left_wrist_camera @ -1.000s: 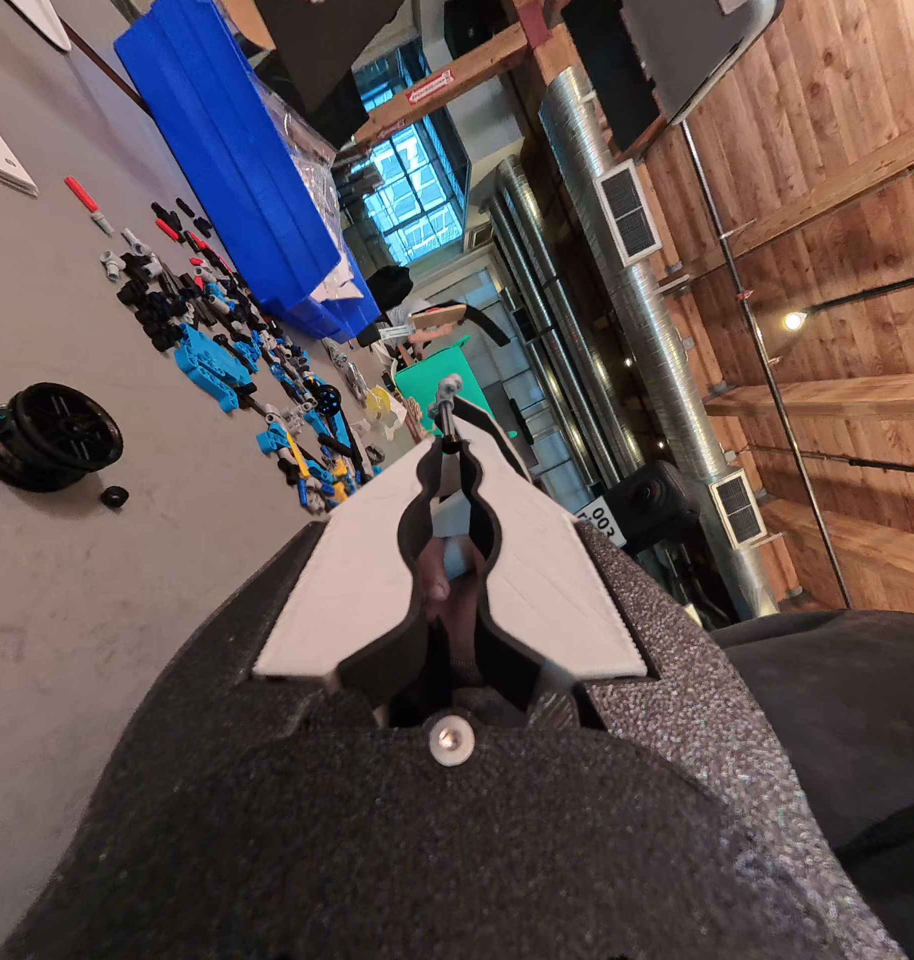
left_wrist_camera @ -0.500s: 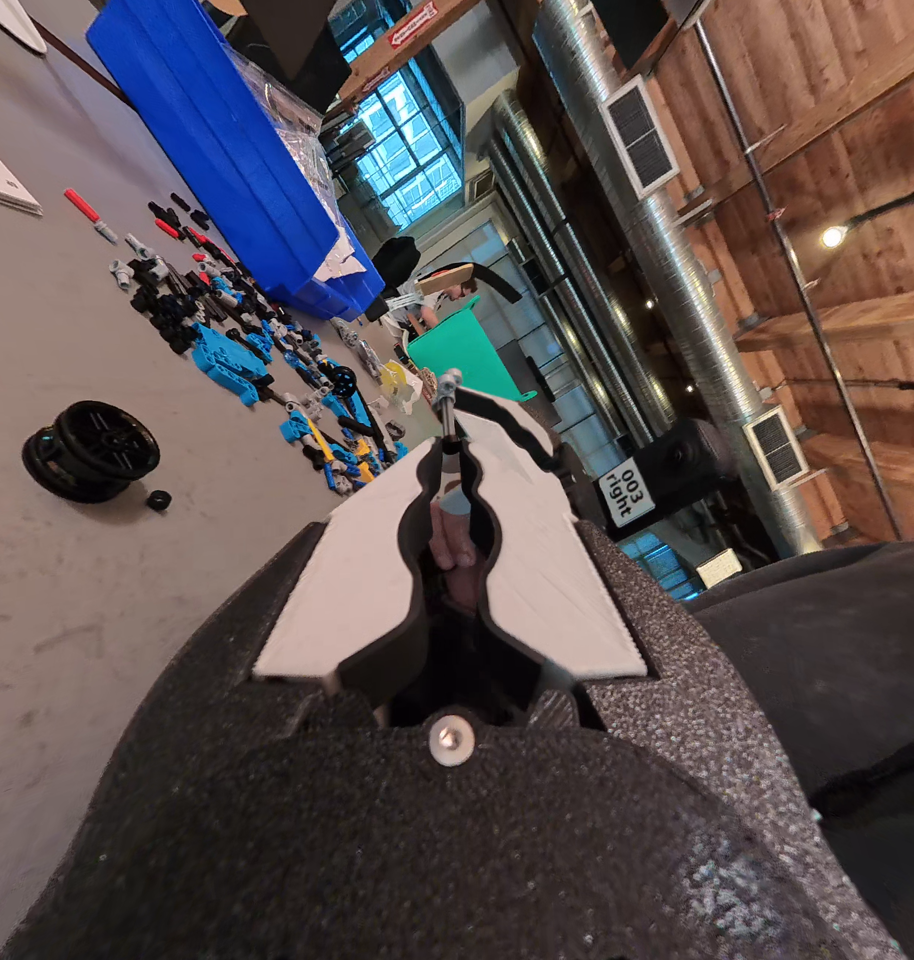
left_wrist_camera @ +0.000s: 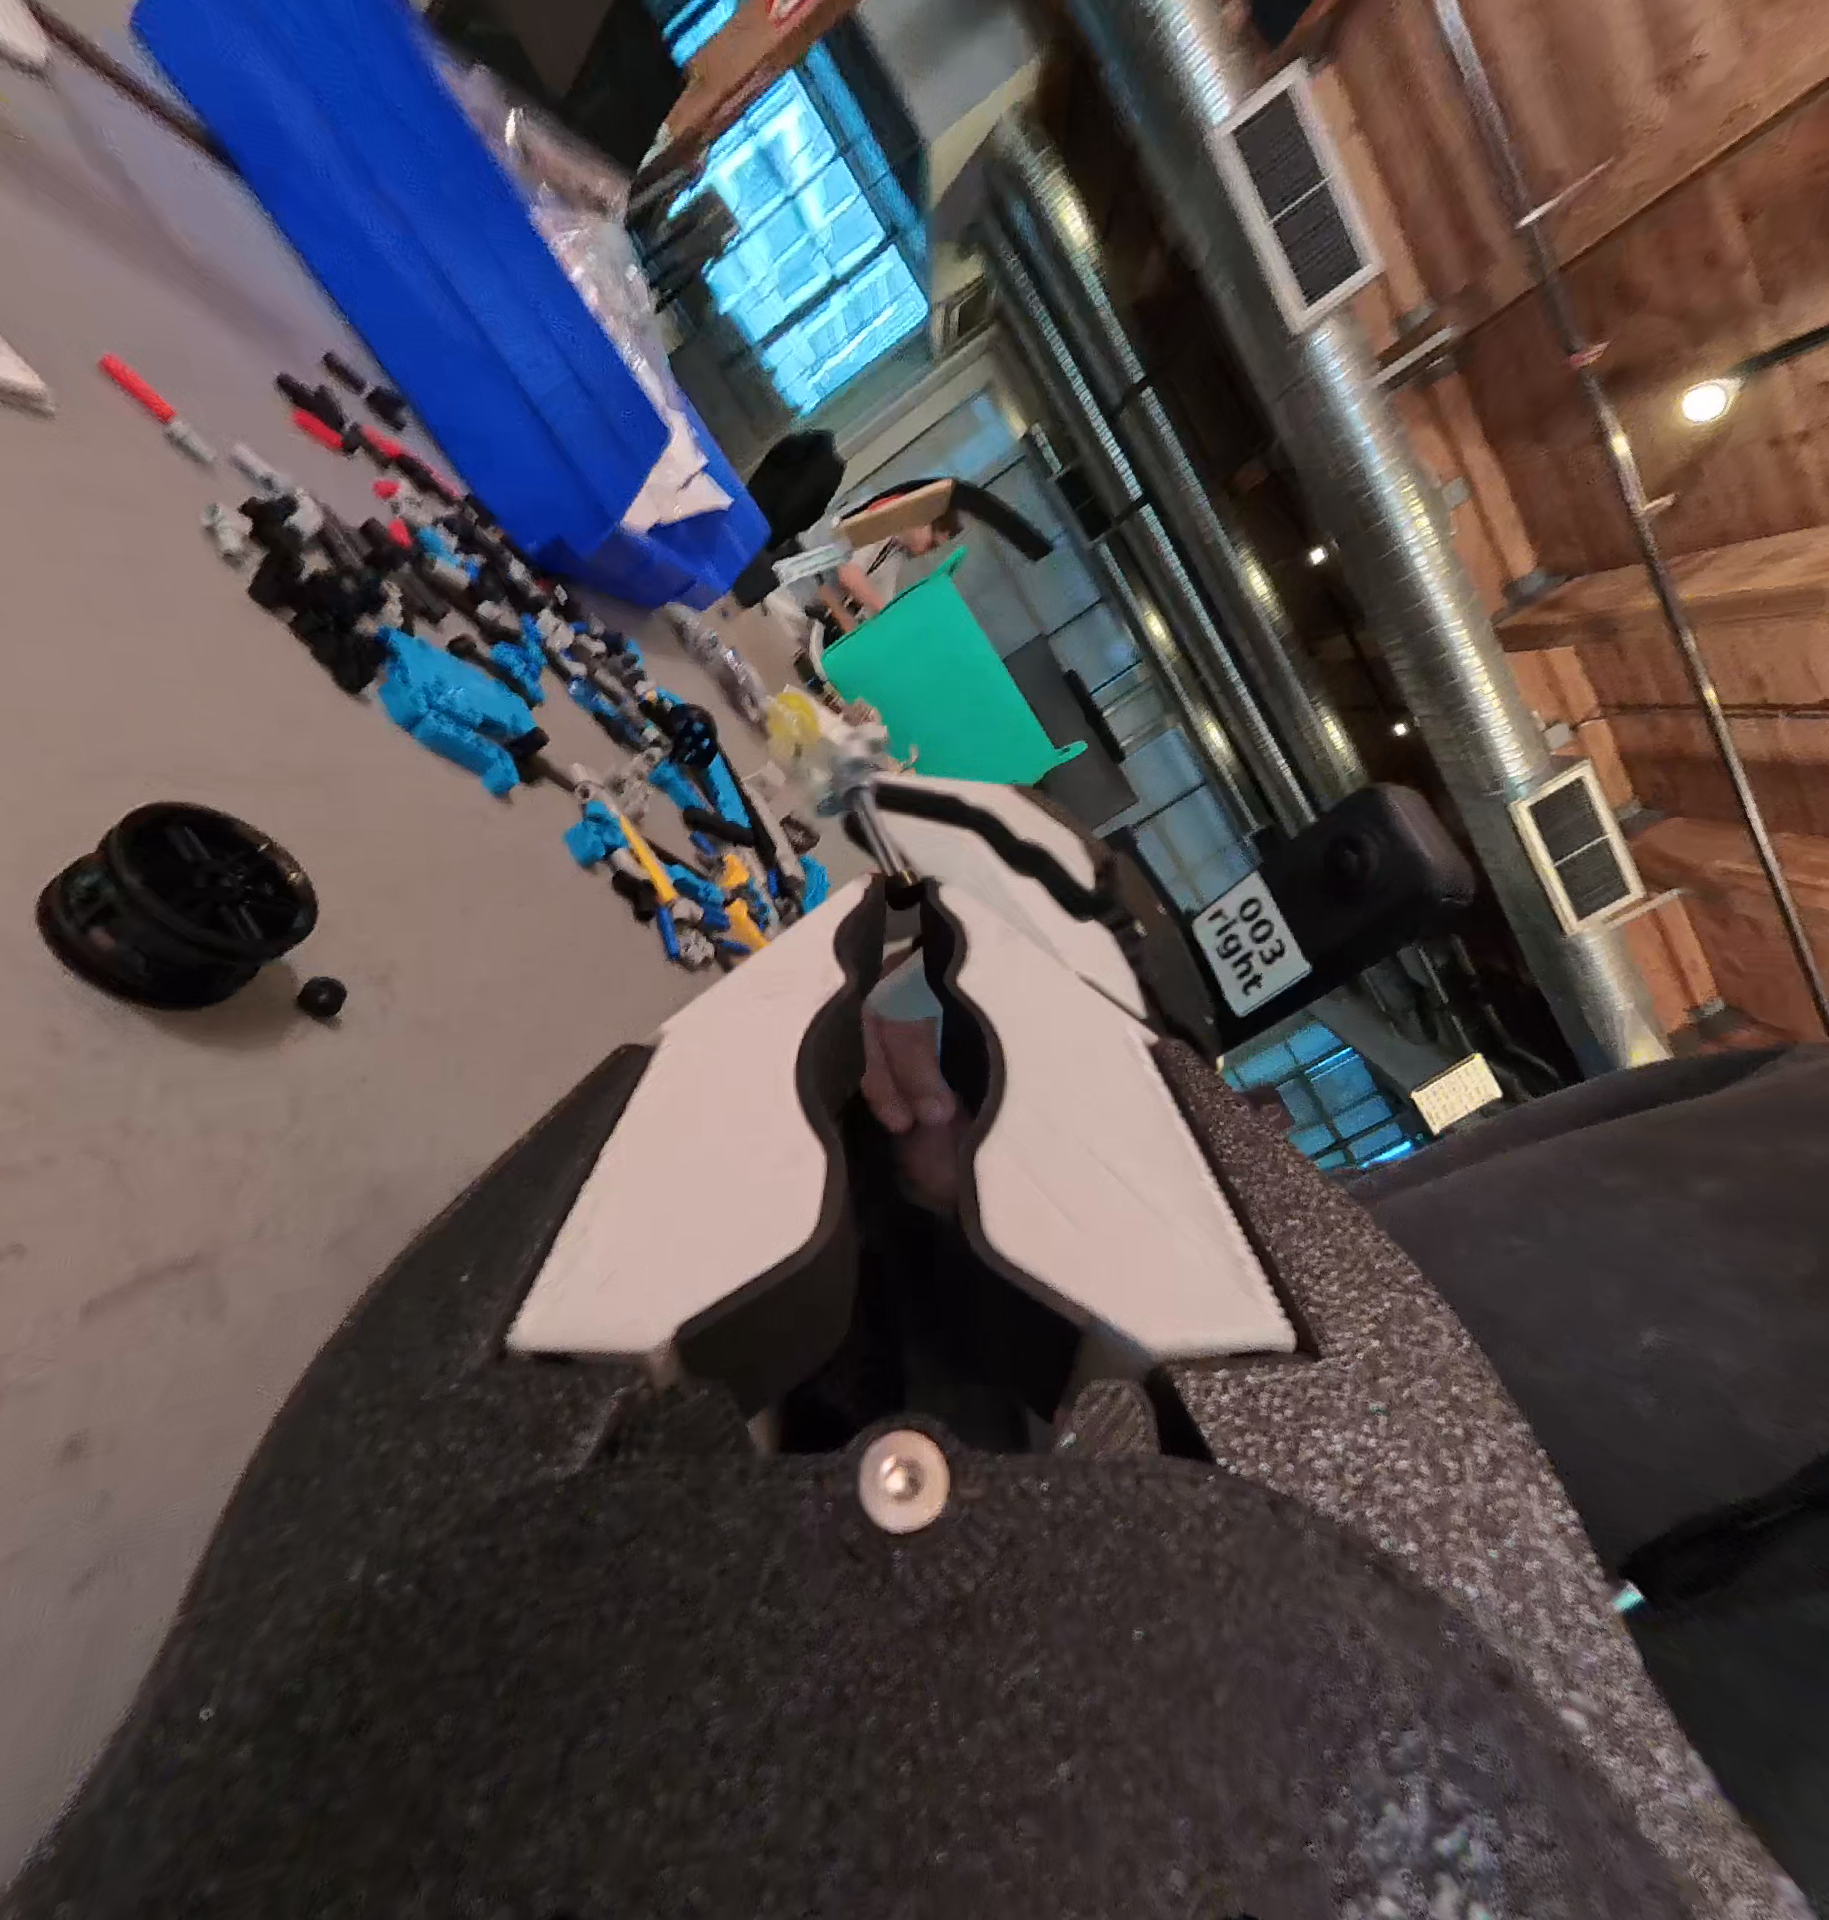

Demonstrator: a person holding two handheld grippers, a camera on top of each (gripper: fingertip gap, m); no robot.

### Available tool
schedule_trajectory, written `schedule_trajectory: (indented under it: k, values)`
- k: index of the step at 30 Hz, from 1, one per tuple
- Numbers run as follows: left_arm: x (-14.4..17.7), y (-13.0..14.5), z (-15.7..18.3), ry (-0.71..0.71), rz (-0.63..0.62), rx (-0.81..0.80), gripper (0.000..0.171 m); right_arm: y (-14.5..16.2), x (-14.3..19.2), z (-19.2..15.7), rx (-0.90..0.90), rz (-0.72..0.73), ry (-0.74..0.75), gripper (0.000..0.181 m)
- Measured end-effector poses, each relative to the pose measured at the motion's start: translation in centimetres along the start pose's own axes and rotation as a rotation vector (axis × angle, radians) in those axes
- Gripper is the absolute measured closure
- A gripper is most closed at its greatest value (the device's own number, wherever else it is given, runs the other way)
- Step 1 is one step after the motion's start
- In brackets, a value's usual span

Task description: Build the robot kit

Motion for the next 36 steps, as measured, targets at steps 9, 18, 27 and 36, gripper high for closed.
schedule_trajectory:
  k: [9,18,27,36]
  values:
    - [0.5,0.1,-0.2,0.017,-0.013,0.053,0.166,0.1,-0.2,-0.6,0.029,0.003,-0.022,0.178]
    - [0.8,0.0,0.4,0.038,-0.010,0.024,0.166,-0.1,-0.2,-0.5,-0.024,0.028,-0.040,0.173]
    - [1.2,0.6,1.0,0.038,-0.070,-0.016,0.166,0.2,-0.4,-1.2,-0.111,0.027,-0.161,0.152]
    - [1.4,0.8,1.0,0.024,-0.094,-0.036,0.165,0.3,-0.6,-1.7,-0.003,0.017,-0.130,0.170]
Point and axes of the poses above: each gripper's, where its closed fingertips meet, x back along the fingers, y out of its underside, z = x × y across the jaws, the point moved 1 cm from there along x, back along the fingers
